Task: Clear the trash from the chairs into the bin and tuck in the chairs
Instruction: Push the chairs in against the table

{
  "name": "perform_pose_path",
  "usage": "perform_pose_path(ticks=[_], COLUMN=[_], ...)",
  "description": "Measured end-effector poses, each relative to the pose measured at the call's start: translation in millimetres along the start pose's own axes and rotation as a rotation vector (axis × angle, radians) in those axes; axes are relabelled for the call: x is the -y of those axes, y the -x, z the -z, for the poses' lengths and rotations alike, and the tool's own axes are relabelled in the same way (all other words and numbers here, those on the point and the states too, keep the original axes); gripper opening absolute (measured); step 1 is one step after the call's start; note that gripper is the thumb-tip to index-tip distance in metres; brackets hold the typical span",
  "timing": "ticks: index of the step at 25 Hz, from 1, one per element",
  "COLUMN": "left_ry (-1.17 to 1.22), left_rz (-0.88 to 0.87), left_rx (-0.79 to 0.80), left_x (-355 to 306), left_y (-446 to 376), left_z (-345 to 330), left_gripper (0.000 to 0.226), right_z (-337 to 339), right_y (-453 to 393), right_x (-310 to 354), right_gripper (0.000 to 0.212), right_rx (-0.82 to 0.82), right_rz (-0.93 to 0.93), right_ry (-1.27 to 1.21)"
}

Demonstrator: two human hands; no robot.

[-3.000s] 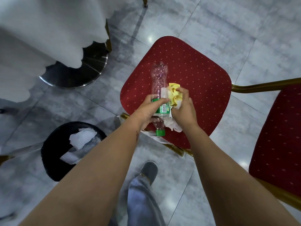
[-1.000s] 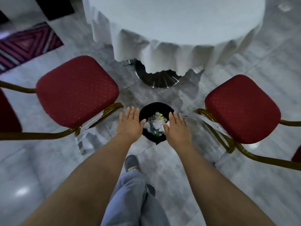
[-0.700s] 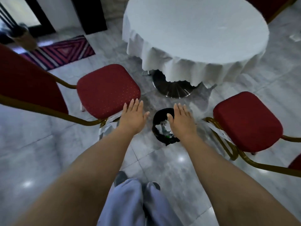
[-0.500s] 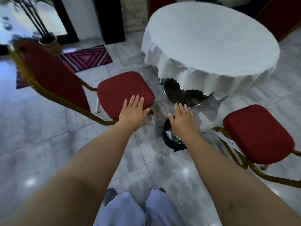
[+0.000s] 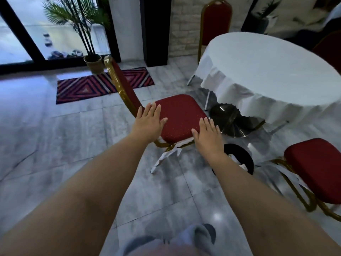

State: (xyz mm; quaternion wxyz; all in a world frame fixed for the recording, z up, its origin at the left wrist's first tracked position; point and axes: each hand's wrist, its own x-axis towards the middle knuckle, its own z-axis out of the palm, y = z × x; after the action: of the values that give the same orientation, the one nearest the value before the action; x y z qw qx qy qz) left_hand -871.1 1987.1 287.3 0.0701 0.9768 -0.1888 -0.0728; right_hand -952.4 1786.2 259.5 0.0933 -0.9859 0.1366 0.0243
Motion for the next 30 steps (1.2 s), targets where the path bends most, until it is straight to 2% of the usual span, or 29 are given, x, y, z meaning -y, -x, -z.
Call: perform_pose_path(ticks=[7,12,17,25,30], left_ry=[0.001,-0.01,-0.024,0.047,0.08], left_rz=[0.012,0.038,-0.01,-0.17,-0.373], left_rx=[-0.07,-0.1,-0.119,-0.101,-0.025], left_x=[109.5,177.3,234.6,298.3,335.2], left_y=[-0.2,-28.7,-81.8,-168.9,-236.7], left_z=[19.0,31.9,54.1,85.7,99.3], left_gripper=[0.065,0.064,0.064,0.063,0.062], right_z=[-14.8,-24.3,-35.8,-33.9,-32.2], right_y=[-8.3,-59.5,-110.8,-185.9,-225.1], right_x=[116.7,196.7,276.7,352.7,389.2], right_gripper=[0.063,0.063,0.062,0.06,0.063], right_rx=[-0.01,-0.024,-0.104,-0.164,-0.275], right_rz=[0.029,0.095,0.196,0.06,-0.117], right_ry=[0.009,-0.047,-0.111,-0.128,-0.134])
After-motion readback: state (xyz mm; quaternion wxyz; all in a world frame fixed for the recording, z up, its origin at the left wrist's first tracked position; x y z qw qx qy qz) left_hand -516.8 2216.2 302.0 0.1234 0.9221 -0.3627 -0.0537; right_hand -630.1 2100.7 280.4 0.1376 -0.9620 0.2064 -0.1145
